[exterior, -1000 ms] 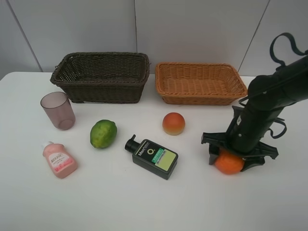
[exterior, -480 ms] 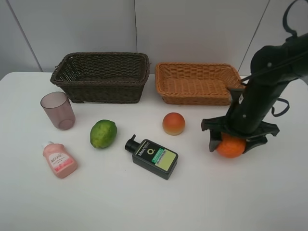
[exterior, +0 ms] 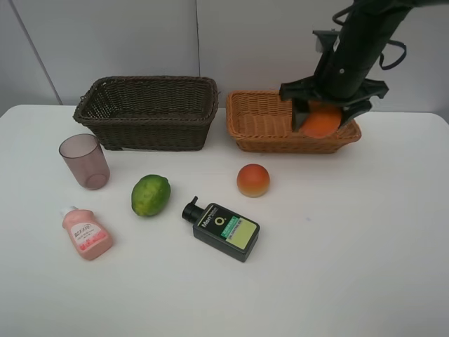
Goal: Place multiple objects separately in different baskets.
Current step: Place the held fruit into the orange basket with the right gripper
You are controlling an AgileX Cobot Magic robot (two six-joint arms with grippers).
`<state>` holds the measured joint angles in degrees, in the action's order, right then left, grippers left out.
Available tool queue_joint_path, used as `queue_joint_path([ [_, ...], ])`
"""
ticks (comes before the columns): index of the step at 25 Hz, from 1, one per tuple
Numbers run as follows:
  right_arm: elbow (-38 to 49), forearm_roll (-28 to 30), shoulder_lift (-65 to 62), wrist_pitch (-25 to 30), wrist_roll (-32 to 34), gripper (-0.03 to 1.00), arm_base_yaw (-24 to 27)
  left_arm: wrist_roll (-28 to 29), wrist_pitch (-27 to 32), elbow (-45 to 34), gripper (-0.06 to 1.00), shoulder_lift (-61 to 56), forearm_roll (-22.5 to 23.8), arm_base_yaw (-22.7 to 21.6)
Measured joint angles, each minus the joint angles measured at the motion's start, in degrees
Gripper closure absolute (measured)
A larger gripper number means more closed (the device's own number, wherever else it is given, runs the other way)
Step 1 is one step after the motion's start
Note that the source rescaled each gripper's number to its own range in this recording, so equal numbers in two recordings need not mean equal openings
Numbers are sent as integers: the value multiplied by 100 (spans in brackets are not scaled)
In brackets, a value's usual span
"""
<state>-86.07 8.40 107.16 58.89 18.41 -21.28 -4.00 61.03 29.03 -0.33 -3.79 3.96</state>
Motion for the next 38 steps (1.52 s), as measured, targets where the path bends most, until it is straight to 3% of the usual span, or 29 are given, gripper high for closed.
queue_joint_path([
  [4,-973,376,690,-151,0,59,0,0,0,0,-6,0,0,0],
  [7,-1340,661,1132,-632,5,59,0,0,0,0,-6,0,0,0],
  [14,-1393,754,1818,-1654,259,59,0,0,0,0,-6,0,0,0],
  [24,-1393,710,2191,-2122,642,59,0,0,0,0,-6,0,0,0],
  [25,-1393,710,2191,-2142,642,55,0,0,0,0,-6,0,0,0],
  [28,-1393,710,2191,-2180,642,20,0,0,0,0,-6,0,0,0],
  [30,-1398,710,2191,-2183,642,6,0,0,0,0,-6,0,0,0],
  [33,-1398,710,2191,-2169,650,0,0,0,0,0,-6,0,0,0],
  [38,-1399,706,1998,-1732,650,-2,0,0,0,0,-6,0,0,0],
])
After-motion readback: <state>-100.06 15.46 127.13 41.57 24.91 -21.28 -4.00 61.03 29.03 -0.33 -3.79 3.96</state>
